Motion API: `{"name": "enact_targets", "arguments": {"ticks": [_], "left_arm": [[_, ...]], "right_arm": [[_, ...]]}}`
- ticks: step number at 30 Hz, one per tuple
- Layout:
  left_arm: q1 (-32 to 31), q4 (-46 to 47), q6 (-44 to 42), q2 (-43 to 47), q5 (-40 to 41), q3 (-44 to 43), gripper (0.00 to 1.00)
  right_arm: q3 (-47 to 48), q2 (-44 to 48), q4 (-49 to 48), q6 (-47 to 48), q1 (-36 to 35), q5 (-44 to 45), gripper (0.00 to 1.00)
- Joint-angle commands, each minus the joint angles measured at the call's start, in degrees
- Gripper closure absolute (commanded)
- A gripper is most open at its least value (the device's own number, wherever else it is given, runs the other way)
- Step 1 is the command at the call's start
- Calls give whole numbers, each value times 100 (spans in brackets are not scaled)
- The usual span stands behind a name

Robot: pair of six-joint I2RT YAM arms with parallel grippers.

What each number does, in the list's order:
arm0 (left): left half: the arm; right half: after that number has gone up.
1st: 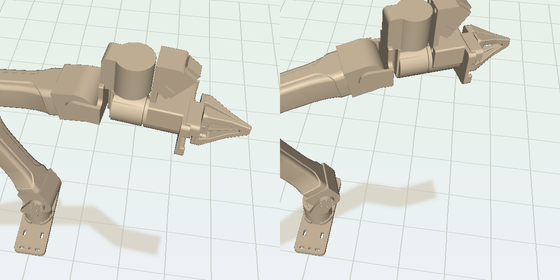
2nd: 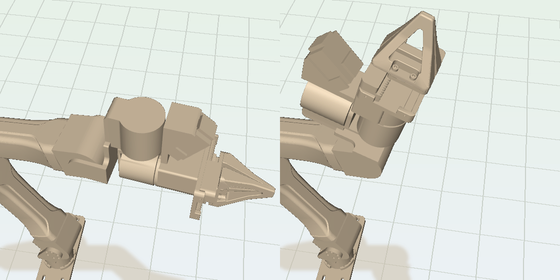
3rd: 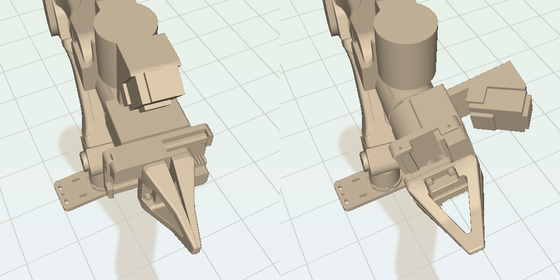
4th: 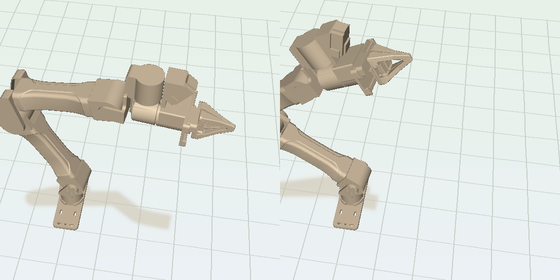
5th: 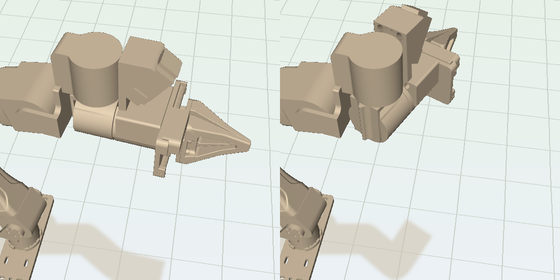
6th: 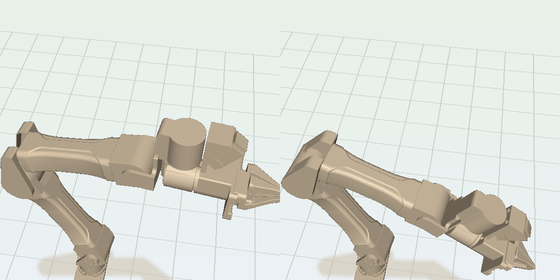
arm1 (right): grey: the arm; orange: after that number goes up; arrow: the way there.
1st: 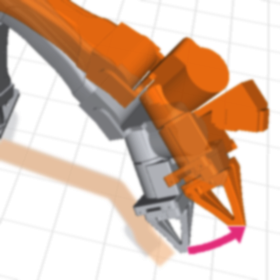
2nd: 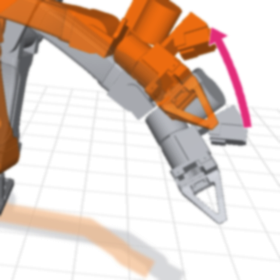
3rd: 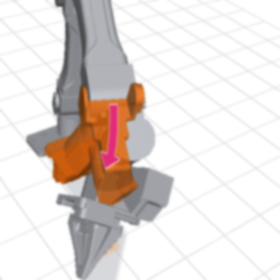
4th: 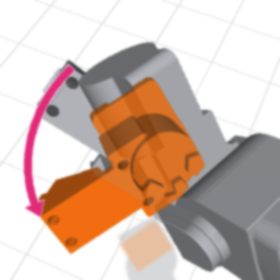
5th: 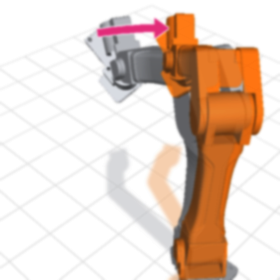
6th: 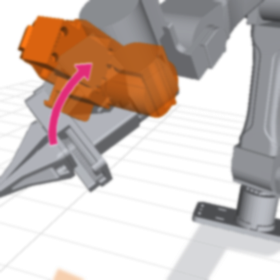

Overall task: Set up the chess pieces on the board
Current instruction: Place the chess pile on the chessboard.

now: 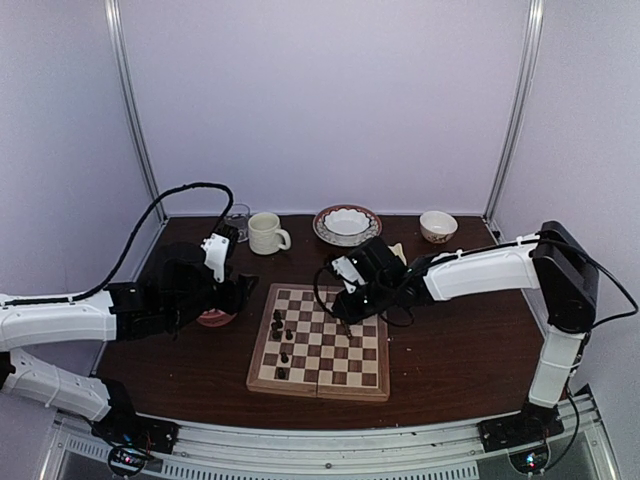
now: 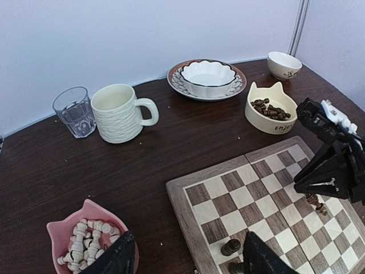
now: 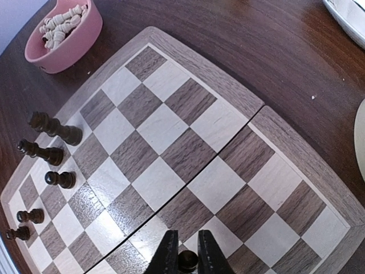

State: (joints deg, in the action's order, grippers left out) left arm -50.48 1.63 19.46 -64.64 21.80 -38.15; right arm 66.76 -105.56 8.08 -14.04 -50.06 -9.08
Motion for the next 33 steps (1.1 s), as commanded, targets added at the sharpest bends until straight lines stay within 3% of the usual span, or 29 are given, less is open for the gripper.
{"name": "enact_targets", "arguments": {"ticks": [1,6,13,25,33], "left_arm": [[-87,110,0,-83,-149,-218,35],[-94,112,-45,-191,-56,-247,35],[-102,94,-83,-157,76,-255,35],[-101,92,-126,-45,236,-208,35],[-98,94,-118,-44,169,-212,35]], "right_arm": [[331,-171,384,407,-190,362,84],[511,-307,590,502,-300,390,82],[452,-13,811,512,-348,766,56],[307,151,1626,639,-348,1247,56],[209,257,1290,828,-220,1562,43]]}}
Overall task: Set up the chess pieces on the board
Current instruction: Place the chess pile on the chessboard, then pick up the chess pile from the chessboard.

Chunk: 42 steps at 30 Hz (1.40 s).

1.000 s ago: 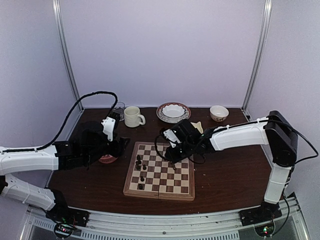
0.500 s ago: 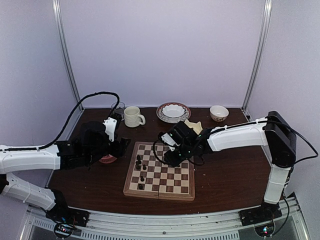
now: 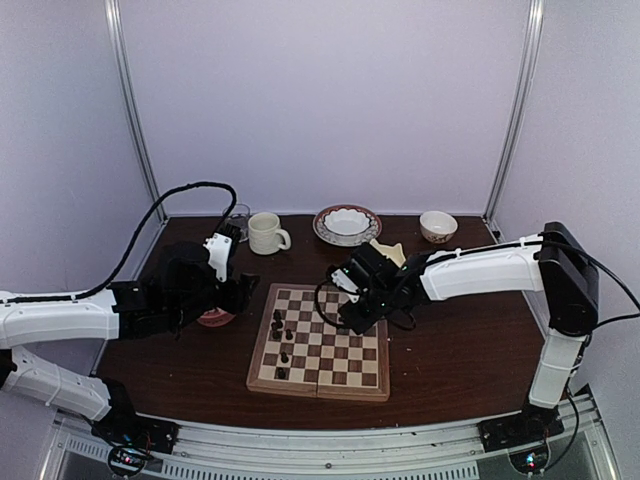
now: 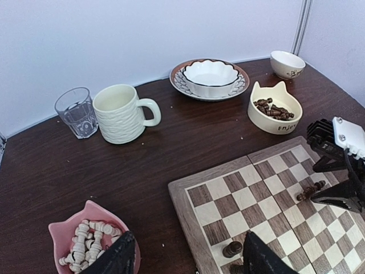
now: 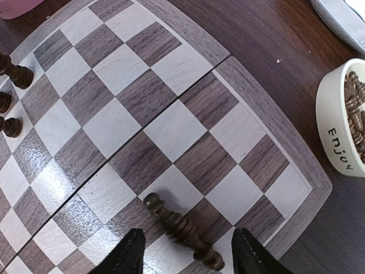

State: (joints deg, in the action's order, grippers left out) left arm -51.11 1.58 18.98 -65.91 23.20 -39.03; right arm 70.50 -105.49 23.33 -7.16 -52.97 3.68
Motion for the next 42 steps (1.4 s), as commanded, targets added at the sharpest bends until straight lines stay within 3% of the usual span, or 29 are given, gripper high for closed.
{"name": "enact_targets", "arguments": {"ticks": [1,9,17,30,42], "left_arm": [[-39,97,-70,92,23,-123,35],[-39,98,-77,129,26,-116,35],[-39,88,-62,149,-24,-114,35],[-38,92,-79,153,-116,-123,35],[-56,114,-61,103,-177,-127,35]], "right_arm": [[-247,350,-306,169,116,225,40],[-214,277,-245,487,340,-1355,40],[-438,666,-69,951,358,-2000,38],[-89,152,598,1081,358,-1276,47],[-251,431,294,1023,358,-1327,48]]}}
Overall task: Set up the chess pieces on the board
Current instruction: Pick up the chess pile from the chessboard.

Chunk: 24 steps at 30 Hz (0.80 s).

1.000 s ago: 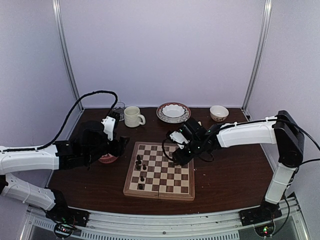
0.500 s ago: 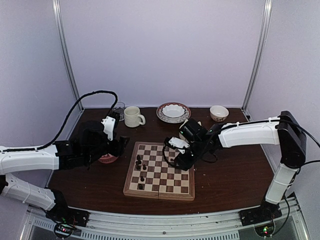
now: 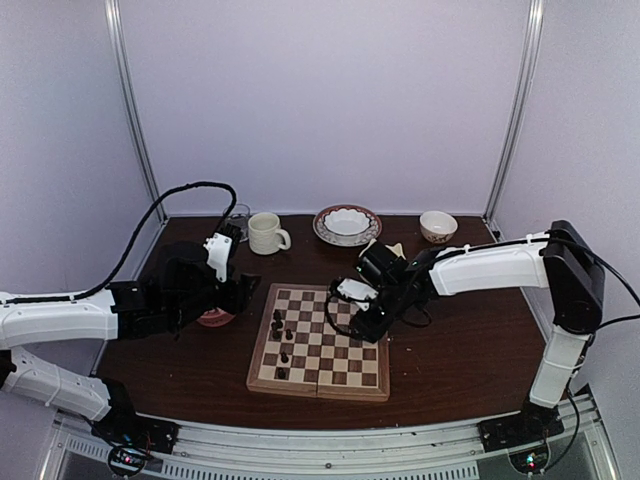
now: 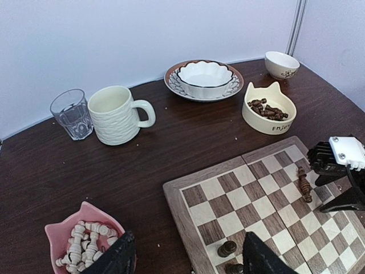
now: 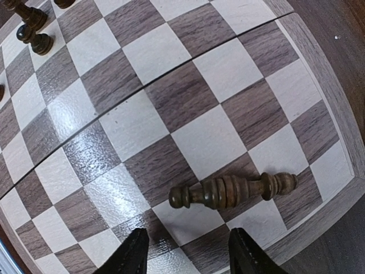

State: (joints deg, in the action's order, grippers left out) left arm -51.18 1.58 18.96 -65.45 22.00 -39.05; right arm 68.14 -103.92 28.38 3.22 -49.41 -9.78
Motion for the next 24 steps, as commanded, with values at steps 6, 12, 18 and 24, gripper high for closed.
{"name": "enact_targets", "arguments": {"ticks": [6,12,18,24], "left_arm": [[-50,114,-68,58,-29,-132,35],[-59,114,-76,49,-30,-135,35],[-68,123,-68,31,-51,-146,35],[-98,161,-68,-11,-93,-147,35]], "right_arm": [[-312,603,-658,-451,116,261,41],[-477,697,-898,-870,308,780,42],[-380,610,-744,-981,517,814,52],[-715,713,-1360,-402,520,-371,41]]}}
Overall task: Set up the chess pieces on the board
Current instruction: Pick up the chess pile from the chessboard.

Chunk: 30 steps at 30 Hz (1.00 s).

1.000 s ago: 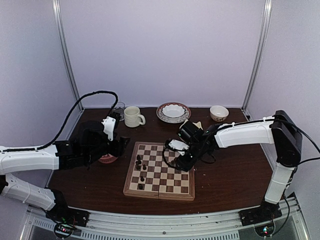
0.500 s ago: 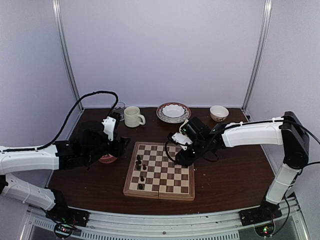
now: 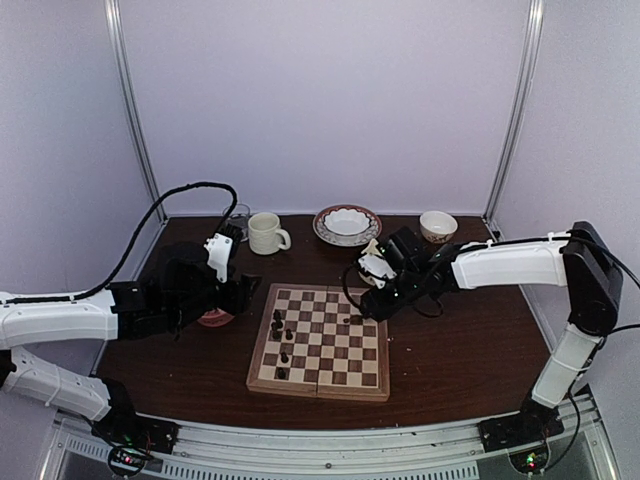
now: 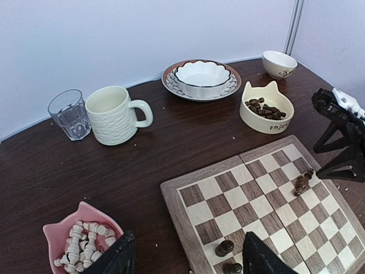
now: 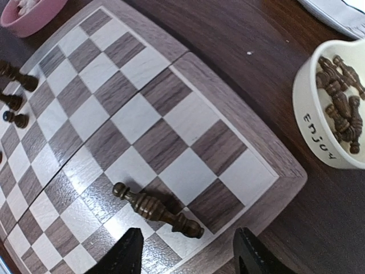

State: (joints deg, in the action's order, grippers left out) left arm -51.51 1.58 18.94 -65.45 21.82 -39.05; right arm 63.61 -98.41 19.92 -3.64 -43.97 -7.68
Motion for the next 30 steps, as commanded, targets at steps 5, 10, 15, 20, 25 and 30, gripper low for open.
{"name": "enact_targets", "arguments": {"ticks": [5,10,15,20,25,30], "left_arm": [[-112,197,-66,-83,-82,-163,35],[-131,184,-83,-62,-49,-164,35],[-129,159,-100,-24,-43,-163,35],[-131,149,-110,18,-19,-150,35],[-140,140,-125,74,8,-134,35],[-139,123,-144,93,39,-146,35]], "right_arm": [[-167,-211,-795,504,28,-682,37],[70,-549,-613,592,28,-1204,36],[13,-591,-614,668,52,-1565,38],[-50,-554,-558,618,96,-1864,40],[-26,-488,-285,620,90,-1562,46],[35,-419,5,627,37,-984,53]]}}
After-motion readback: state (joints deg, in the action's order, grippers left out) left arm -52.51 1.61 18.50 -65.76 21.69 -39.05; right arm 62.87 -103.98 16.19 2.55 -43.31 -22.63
